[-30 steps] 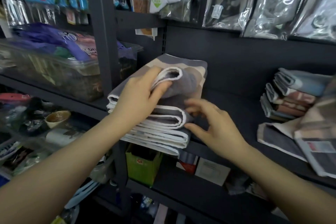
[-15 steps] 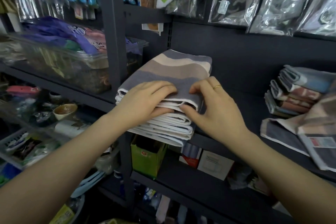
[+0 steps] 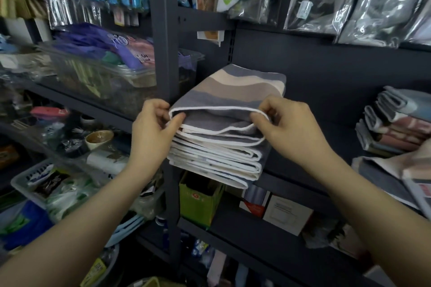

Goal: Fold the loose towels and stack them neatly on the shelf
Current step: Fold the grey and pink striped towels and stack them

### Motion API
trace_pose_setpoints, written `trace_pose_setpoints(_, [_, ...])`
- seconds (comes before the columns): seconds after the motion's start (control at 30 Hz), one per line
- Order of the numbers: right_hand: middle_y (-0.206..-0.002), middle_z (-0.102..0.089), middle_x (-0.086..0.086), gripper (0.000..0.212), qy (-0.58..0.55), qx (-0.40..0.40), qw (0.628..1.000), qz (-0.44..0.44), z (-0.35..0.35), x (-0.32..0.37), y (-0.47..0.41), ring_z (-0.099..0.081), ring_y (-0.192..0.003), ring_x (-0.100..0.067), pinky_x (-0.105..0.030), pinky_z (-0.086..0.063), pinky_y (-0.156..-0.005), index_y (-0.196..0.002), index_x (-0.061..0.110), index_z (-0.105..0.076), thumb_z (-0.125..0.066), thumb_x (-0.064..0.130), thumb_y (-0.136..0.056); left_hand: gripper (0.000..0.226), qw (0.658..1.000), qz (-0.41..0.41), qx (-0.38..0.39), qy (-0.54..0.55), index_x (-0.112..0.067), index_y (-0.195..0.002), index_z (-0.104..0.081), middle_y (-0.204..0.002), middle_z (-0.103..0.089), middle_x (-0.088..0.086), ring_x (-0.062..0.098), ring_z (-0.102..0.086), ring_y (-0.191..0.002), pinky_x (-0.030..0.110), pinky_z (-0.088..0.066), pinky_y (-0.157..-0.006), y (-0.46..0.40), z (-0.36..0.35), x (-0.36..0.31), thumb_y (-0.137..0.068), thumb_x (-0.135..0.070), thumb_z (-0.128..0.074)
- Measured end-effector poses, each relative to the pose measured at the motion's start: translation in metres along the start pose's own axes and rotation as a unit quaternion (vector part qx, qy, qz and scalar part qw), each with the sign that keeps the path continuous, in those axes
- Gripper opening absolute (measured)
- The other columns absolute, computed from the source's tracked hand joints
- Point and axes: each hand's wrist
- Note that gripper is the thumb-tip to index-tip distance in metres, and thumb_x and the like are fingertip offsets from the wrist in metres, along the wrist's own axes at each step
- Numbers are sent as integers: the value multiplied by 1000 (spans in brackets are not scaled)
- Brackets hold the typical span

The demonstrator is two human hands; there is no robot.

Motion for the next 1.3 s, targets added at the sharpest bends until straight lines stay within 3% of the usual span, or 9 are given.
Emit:
trace_pose_setpoints(0.07, [-58,-56,6,20,-52,18,998,-39,3,-4,-8,-50,-55,-6,-27,-41,-57,-68,16,-57,-60,27,-84,25,986,-157,-39,-46,-15,-93,-50,-82,-49,-8,9,-42,-78,23,-31,-70,4,4,-13,-80,-29,-65])
trace_pose_setpoints(0.2, [-54,-49,4,23,-173,57,978,-104,4,-8,-12,-40,-50,-6,-29,-35,-58,-67,12,-57,-61,24,-86,19,892,-435,33,-123,-12,-94,-58,-83,-63,11,22,-51,-82,34,-39,-69,17,-10,-39,-84,-27,-64])
trace_pose_setpoints(0.37, [-64,-59,4,13,-149,51,986,-54,9,-8,-4,-47,-53,-2,-26,-41,-58,-73,19,-59,-65,27,-81,21,877,-443,104,-151,-3,-84,-70,-84,-65,15,33,-61,-75,37,-47,-65,9,-26,-62,-79,-23,-65])
trace_pose_setpoints(0.5, [-73,-53,11,22,-97,11,994,41,15,-9,8,-46,-55,-3,-14,-40,-57,-85,29,-47,-68,21,-81,19,890,-431,68,-130,-7,-81,-71,-87,-64,14,27,-48,-85,39,-39,-71,1,-28,-66,-84,-22,-60])
trace_pose_setpoints(0.63, [-93,-58,0,17,115,-24,982,150,15,-4,20,-54,-64,-17,-36,-48,-48,-92,16,-62,-69,26,-80,23,895,-425,56,-128,-7,-70,-70,-115,-60,17,28,-39,-110,41,-34,-87,-10,-30,-73,-82,-25,-64])
trace_pose_setpoints(0.77, [-103,-57,-8,31,178,-36,975,124,13,5,20,-55,-68,-23,-27,-40,-47,-102,17,-65,-74,30,-75,20,872,-471,82,-101,-2,-77,-71,-88,-67,14,32,-61,-79,37,-49,-69,-22,-32,-72,-83,-18,-63])
trace_pose_setpoints(0.93, [-111,-49,-4,21,275,5,959,71,5,17,12,-54,-79,-27,-30,-36,-53,-101,15,-53,-54,32,-89,25,874,-467,92,-99,1,-76,-62,-77,-62,16,29,-57,-68,36,-46,-61,-23,-33,-68,-84,-22,-62])
trace_pose_setpoints(1.17, [-82,-43,-4,15,174,1,983,51,11,17,11,-49,-69,-37,-42,-42,-62,-85,12,-34,-48,8,-83,20,880,-429,122,-163,-13,-94,-51,-81,-63,16,32,-63,-71,39,-51,-49,-32,-22,-41,-78,-18,-62])
trace_pose_setpoints(1.3, [-75,-49,-2,16,71,-5,997,21,7,7,11,-50,-66,-26,-35,-37,-59,-88,17,-40,-50,6,-85,31,882,-432,83,-172,-5,-88,-56,-82,-62,17,32,-59,-73,37,-42,-60,-30,-21,-44,-67,-10,-78])
Point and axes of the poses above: each hand's wrist, its own y-axis away from the middle knuckle, its own z-axis out of the back of the hand, x = y × z
